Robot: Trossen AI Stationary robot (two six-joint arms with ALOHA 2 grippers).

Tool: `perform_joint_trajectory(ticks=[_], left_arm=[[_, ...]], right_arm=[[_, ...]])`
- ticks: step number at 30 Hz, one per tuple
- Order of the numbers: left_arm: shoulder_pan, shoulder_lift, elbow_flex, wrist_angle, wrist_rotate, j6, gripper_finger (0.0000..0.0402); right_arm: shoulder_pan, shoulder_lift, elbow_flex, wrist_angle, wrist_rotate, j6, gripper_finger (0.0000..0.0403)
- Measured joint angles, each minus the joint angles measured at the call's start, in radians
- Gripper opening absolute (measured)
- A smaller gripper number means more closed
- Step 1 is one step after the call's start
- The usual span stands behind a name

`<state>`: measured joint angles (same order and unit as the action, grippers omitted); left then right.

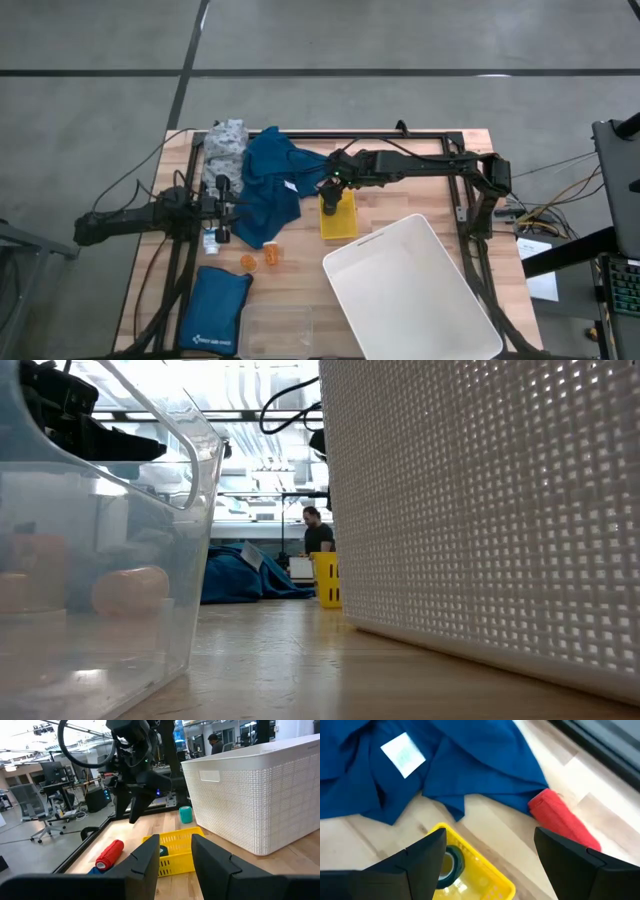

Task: Pick & place medical supplies in basket/bin
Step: Put the red bandage into the yellow bin

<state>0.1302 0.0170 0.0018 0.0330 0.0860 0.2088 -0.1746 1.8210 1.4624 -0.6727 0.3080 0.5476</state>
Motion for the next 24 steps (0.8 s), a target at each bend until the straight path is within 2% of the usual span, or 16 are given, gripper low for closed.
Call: perform_joint_trajectory(ticks=[8, 15, 24], left_arm=[[0.0, 0.0, 0.0, 0.0, 0.0, 0.0, 0.0118], [0.0, 0.0, 0.0, 0.0, 0.0, 0.0, 0.0118], [0.0, 0.0, 0.0, 0.0, 0.0, 0.0, 0.0118]], right_arm=[[0.016, 0.002, 0.028, -0.006, 0.001, -0.017, 0.0297], [-0.011, 0.006, 0.122, -0.188, -0.108, 0.034, 0.0297], [-0.013, 0.064, 0.115, -0.176, -0.043, 0.049, 0.0297]])
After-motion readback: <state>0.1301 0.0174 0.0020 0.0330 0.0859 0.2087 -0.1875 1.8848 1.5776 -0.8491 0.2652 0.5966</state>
